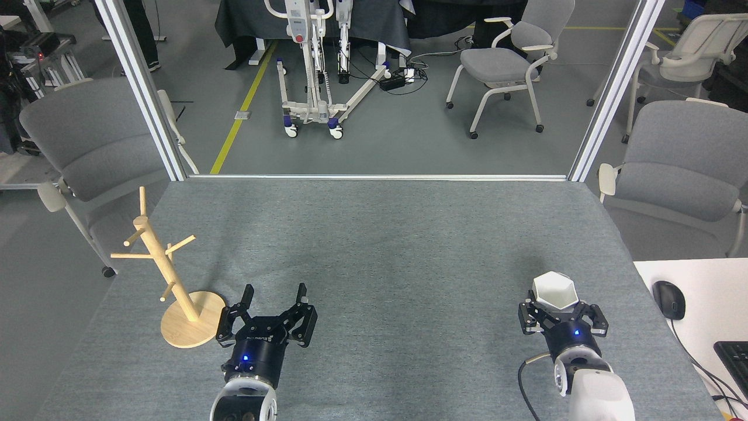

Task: Hang cup on storage rack
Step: 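Lift the white cup and carry it toward the left gripper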

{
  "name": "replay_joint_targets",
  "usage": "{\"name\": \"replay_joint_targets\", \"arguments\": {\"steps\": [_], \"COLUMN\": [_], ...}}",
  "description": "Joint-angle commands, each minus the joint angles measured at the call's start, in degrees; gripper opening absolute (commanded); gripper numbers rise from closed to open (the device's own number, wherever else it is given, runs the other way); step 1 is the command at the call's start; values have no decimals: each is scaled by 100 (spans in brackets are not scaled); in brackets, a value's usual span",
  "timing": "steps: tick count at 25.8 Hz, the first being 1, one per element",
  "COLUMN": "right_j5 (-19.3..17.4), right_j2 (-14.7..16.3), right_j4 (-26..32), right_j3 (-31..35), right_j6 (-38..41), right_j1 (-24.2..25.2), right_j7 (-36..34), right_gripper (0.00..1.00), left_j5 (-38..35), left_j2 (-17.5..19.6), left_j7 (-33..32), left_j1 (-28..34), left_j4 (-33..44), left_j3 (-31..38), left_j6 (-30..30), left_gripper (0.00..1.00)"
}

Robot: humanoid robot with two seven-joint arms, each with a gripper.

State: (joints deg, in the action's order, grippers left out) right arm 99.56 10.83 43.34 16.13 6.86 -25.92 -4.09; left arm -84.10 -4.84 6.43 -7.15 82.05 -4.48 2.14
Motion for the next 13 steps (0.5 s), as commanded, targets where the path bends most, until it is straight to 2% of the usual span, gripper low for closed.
{"name": "replay_joint_targets", "arguments": {"steps": [1,2,4,7,9,13], "right_j5": [-33,-33,-42,-270,-789,-2169], "right_j2": [25,25,16,-2,16,16], "right_j4": [17,61,201,869,1704,3330], "right_j3": [21,39,65,92,153,127], "right_j6": [193,307,536,887,1010,1230], "right_j1": [-9,-18,-44,-150,-141,-132], "right_j7": [-4,-4,22,400,1296,3556], "right_gripper": [28,24,23,22,22,20], "left_j5": [-1,-1,-1,-1,-1,-1], "left_j2": [0,0,9,9,9,9], "left_j7": [-2,-2,-2,7,7,7], "left_j1": [21,21,21,48,65,65], "left_j4": [4,-5,-5,4,13,21], "left_j3": [0,0,0,0,0,0], "left_j6": [-3,-3,-3,-29,-38,-29], "left_gripper": [99,99,99,99,99,100]}}
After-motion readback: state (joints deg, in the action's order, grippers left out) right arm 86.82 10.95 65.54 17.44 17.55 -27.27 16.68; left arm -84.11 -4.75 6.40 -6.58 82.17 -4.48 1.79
